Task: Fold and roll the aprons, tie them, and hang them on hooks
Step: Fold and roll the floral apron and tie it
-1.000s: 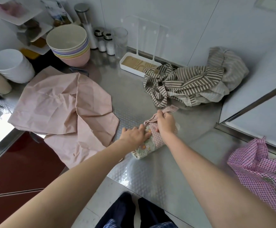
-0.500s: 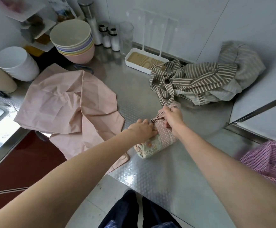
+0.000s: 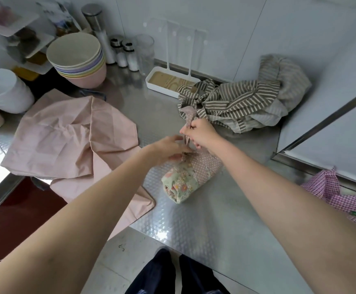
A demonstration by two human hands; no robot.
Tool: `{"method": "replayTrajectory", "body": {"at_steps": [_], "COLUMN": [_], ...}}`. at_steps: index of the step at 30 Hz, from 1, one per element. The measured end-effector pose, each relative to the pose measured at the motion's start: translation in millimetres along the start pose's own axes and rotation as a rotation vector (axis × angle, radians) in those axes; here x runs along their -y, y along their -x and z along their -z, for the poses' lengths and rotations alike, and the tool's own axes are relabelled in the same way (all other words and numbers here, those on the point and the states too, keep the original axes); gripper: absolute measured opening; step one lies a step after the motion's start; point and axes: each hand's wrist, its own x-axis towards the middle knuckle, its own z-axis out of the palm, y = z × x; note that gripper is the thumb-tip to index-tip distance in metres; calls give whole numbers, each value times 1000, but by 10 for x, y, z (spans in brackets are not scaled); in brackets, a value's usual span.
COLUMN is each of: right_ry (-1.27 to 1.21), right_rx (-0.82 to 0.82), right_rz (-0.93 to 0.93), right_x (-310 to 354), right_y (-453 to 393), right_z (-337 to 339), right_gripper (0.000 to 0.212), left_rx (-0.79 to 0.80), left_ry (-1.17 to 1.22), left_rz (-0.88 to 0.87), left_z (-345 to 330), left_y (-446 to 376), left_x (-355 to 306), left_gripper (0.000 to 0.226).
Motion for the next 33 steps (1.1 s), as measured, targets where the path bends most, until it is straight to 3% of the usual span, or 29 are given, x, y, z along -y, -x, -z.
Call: {"method": "replayTrajectory", "body": {"at_steps": [3,6,9,13,17,19,22,27,33], "right_ry": [-114,-213,-265,-81,240,264,131,-187,-42], "right_rx": [30,41,-13,-55,-141,-211,-260,-187,-45], "right_rz": [2,-72,-127,-59,-1,48,134,94,82], "right_x": [-24,-149,-344,-377,-380,-406,-425,-368,-364], "right_y": [74,180,243,294,319,369,500,655,689], "right_z": [-37,-48,-112,-210,-363,-395,-408,-369,-315], "right_gripper": [11,42,44,30,21,27,29,36,50], "left_rx": [-72,-218,-134,-125,-120,-183,-293,-302,-332], "left_ry": [-29,-98,54,408,287,204,272,454,452], "left_rz": [-18,-2,17,89,134,153,175,291,285], "left_z": [-80,-160,-126,-59,-54,-78,-80,-74,-167], "left_y": [-39,-100,-61,-56,-91,-92,-88,-107,-129], "left_x": [-52,-13,-3,4,45,61,98,226,283], "left_gripper": [25,24,30,35,16,18,26,34,32]}}
